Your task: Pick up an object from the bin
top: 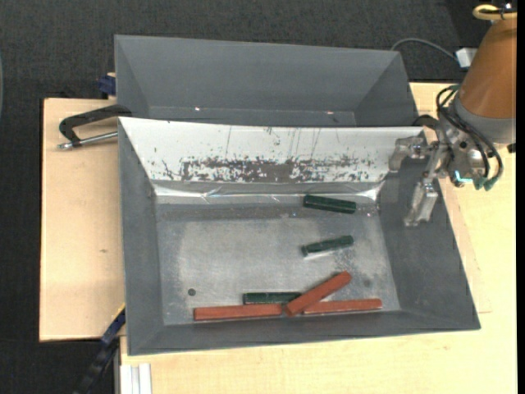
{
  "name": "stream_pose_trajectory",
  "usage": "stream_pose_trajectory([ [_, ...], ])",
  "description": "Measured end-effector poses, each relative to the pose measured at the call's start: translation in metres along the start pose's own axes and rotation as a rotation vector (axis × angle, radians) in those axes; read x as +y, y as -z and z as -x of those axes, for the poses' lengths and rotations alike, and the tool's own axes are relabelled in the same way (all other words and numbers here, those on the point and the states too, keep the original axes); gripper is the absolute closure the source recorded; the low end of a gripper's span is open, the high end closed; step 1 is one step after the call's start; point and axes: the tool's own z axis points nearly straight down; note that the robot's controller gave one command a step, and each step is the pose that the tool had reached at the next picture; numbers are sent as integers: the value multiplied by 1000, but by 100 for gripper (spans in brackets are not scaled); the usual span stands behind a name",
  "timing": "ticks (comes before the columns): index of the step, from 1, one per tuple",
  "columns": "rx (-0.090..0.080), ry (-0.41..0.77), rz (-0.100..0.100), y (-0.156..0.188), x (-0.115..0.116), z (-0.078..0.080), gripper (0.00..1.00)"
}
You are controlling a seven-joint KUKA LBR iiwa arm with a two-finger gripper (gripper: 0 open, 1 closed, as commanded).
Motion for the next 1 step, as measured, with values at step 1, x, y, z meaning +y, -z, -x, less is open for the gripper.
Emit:
stream_pose_trajectory([
  [1,-8,2,-1,5,1,2,0],
])
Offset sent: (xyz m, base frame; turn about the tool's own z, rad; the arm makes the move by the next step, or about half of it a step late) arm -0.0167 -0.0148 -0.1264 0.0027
